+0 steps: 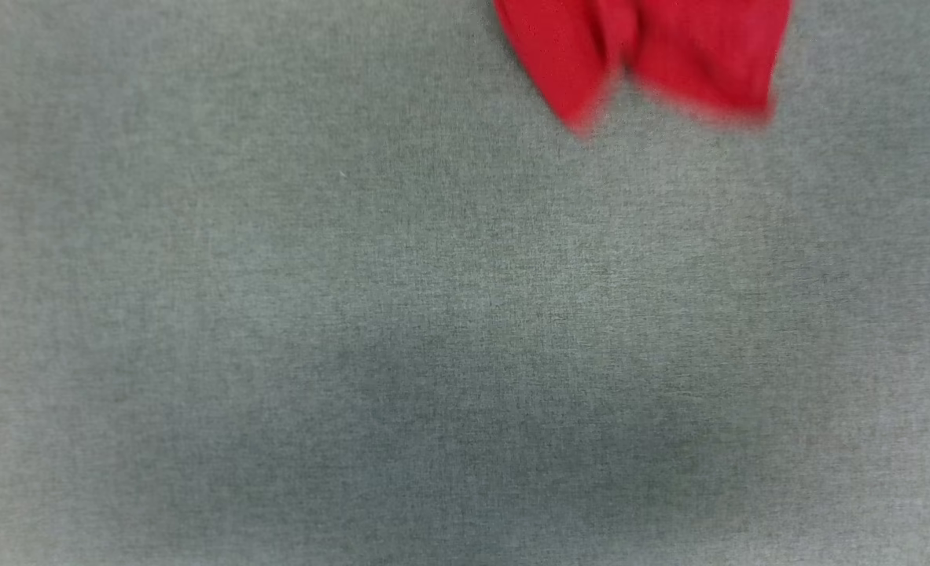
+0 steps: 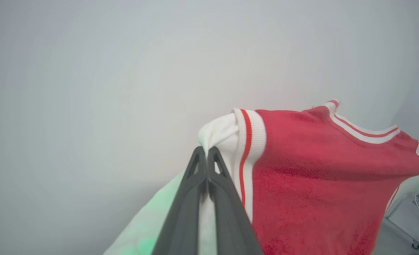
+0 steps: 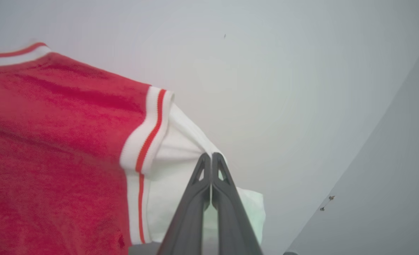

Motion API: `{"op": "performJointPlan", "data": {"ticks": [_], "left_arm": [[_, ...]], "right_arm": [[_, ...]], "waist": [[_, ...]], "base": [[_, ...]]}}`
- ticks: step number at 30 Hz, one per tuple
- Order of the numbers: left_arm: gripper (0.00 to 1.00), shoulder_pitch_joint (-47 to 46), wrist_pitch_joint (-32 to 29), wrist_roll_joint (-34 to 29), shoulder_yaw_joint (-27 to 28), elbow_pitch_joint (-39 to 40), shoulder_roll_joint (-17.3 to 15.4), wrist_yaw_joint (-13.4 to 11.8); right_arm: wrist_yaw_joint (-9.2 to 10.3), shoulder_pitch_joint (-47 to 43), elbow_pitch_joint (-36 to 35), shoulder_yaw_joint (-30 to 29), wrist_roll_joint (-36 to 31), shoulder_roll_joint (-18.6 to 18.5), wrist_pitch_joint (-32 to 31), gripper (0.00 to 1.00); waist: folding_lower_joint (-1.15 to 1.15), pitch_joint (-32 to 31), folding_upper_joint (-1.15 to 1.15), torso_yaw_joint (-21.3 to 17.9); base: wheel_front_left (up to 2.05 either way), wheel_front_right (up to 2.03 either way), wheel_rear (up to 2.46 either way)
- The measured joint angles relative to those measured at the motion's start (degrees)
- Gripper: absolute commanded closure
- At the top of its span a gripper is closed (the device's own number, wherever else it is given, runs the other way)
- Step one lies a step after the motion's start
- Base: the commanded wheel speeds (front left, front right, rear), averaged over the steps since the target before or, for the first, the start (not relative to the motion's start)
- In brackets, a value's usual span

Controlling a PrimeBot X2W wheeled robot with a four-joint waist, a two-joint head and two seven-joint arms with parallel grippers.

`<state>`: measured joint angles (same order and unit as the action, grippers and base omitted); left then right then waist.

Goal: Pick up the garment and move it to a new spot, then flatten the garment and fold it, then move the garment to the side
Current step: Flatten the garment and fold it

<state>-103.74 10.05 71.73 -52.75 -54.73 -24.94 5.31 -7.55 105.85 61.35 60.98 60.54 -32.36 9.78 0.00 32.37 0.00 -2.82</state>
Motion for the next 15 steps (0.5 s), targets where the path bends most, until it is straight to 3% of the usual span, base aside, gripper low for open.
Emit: {"op": "performJointPlan", "data": {"ticks": [6,12,15], "left_arm": [[1.00,-5.24,4.60,-1.60,2.31,-3.43,3.15,1.07],[1.00,1.18,3.70,-1.37,0.41,-4.61,3.42,2.02],[1.00,8.20,2.05,1.18,-1.37,2.53,1.78,2.02]], "right_arm": [[0.00,4.94,7.84,-3.43,-1.79,4.45,4.89,1.00],[0.01,-1.44,6.30,-2.23,-2.16,4.91,5.10,1.00],[0.01,-7.29,2.70,-0.25,-1.63,3.82,5.08,1.00]], "waist": [[0.00,-3.25,0.00,0.19],[0.00,-6.33,0.00,0.39],[0.00,-7.50,0.00,0.41]], "base": [[0.00,0.00,0.00],[0.00,0.00,0.00],[0.00,0.00,0.00]]}}
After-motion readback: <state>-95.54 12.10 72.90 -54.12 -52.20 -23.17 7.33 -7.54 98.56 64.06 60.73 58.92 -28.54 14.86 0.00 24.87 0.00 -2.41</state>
